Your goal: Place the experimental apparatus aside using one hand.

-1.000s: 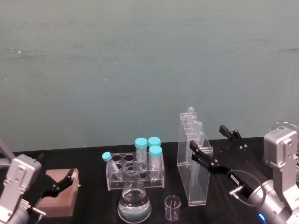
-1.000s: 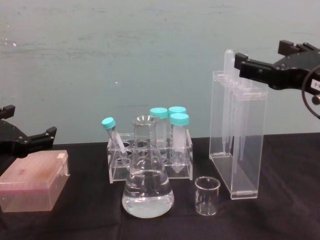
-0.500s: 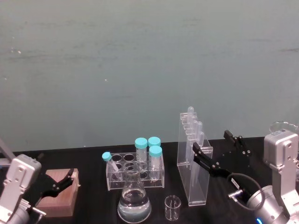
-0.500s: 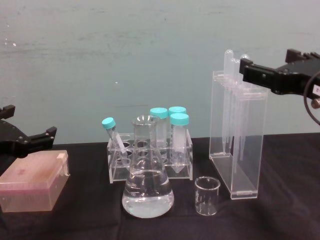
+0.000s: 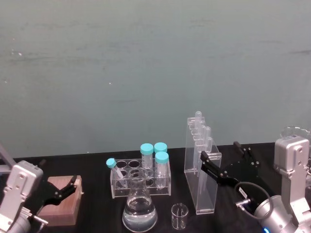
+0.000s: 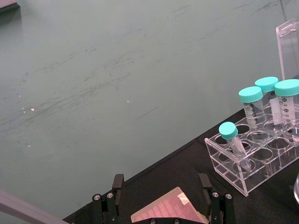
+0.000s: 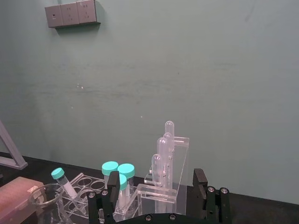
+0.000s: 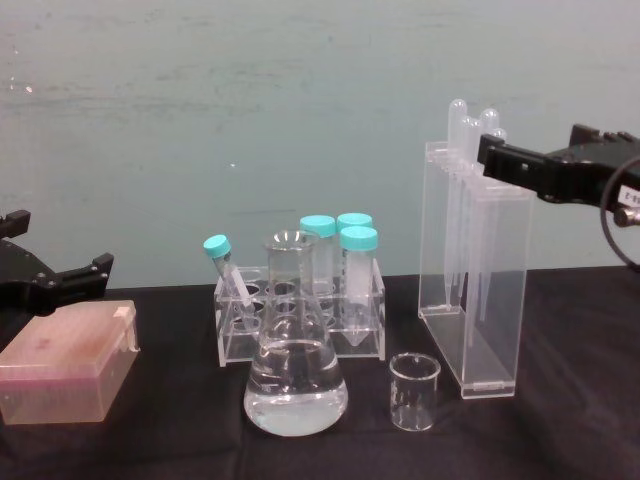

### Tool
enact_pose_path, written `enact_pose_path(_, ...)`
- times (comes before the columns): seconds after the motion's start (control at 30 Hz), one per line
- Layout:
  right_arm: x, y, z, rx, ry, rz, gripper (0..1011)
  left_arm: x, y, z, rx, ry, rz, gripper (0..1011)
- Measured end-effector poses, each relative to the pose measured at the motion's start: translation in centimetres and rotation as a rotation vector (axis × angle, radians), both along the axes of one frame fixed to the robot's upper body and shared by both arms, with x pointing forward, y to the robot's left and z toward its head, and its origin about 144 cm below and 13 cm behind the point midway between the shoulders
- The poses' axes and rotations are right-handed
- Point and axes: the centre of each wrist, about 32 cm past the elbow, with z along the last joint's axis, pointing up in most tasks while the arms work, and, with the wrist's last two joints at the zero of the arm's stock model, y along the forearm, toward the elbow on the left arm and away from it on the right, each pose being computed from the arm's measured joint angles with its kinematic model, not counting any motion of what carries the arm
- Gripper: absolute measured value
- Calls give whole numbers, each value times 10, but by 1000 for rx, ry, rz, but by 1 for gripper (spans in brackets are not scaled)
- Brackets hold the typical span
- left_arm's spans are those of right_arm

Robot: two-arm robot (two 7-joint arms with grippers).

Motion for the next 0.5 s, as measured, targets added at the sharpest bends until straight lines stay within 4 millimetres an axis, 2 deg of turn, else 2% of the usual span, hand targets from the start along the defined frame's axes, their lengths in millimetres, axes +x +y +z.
enact_pose_path(0.5,8,5,-4,15,29,-22,1000,0,0,0,0,0,0,1000)
